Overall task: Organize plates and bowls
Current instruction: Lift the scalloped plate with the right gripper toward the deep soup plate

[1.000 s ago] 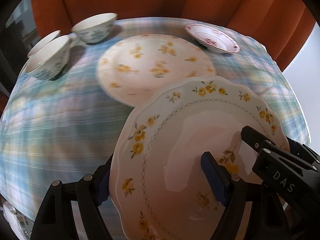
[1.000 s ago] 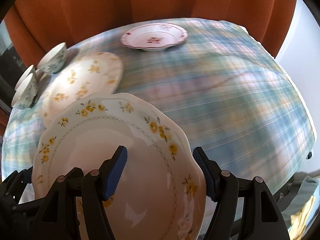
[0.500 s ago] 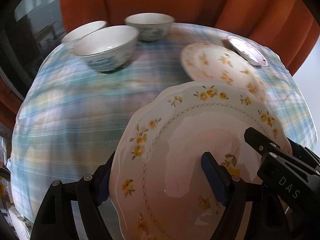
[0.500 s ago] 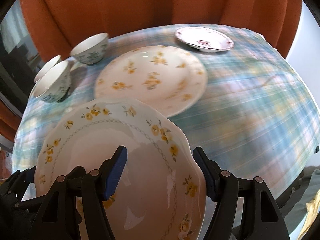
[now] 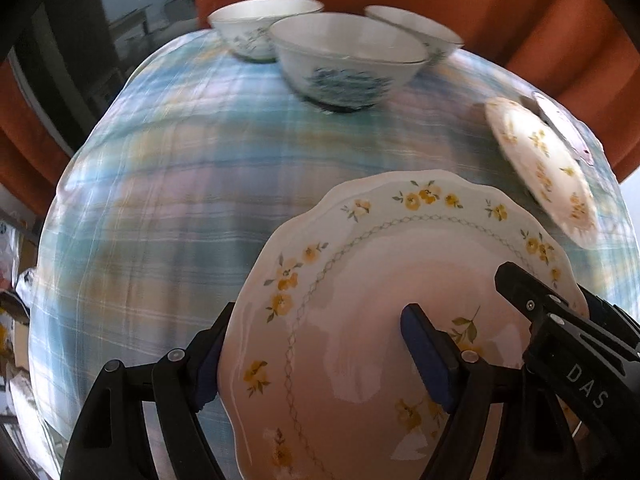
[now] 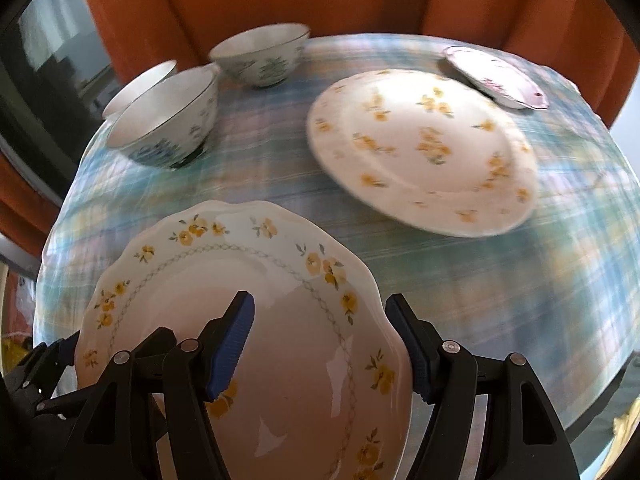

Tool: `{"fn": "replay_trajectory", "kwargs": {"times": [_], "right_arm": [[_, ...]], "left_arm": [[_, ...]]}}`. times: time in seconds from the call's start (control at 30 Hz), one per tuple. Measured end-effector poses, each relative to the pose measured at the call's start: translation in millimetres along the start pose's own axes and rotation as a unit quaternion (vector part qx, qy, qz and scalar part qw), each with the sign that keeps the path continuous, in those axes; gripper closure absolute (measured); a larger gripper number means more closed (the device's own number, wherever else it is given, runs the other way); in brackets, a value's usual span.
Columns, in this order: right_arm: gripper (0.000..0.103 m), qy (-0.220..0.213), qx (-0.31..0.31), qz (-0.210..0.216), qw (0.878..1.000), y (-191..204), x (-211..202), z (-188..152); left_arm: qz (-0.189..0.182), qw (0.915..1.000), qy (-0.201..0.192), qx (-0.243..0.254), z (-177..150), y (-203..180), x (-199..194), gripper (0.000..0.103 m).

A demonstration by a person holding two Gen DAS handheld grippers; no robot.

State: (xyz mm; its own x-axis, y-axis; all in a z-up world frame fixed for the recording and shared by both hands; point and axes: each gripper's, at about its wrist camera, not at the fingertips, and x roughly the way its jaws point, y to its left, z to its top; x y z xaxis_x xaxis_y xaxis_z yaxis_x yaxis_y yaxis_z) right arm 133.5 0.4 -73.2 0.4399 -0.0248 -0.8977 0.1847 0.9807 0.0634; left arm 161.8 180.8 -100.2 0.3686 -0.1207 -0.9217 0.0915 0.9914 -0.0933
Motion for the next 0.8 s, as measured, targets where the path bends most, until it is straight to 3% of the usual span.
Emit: {"fn": "replay_trajectory", "kwargs": {"times": [0.43, 0.6, 0.8], "right_arm": [[0.031, 0.028, 0.006, 0.004, 1.000, 8, 19, 8], [0.031, 0.045, -0.024, -0.021, 0.998, 15, 22, 8], [0.019, 0.031, -0.065, -0.013, 0.997, 19, 8, 7]], "left_arm": [[0.007, 1.0000, -0.005, -0.004, 5, 8, 5, 0.023], [0.016, 0.9999, -0.004, 0.004, -1, 4, 1, 0.022], [0.013, 0.9998, -0.007, -0.012, -6, 7, -13, 0.018]]}}
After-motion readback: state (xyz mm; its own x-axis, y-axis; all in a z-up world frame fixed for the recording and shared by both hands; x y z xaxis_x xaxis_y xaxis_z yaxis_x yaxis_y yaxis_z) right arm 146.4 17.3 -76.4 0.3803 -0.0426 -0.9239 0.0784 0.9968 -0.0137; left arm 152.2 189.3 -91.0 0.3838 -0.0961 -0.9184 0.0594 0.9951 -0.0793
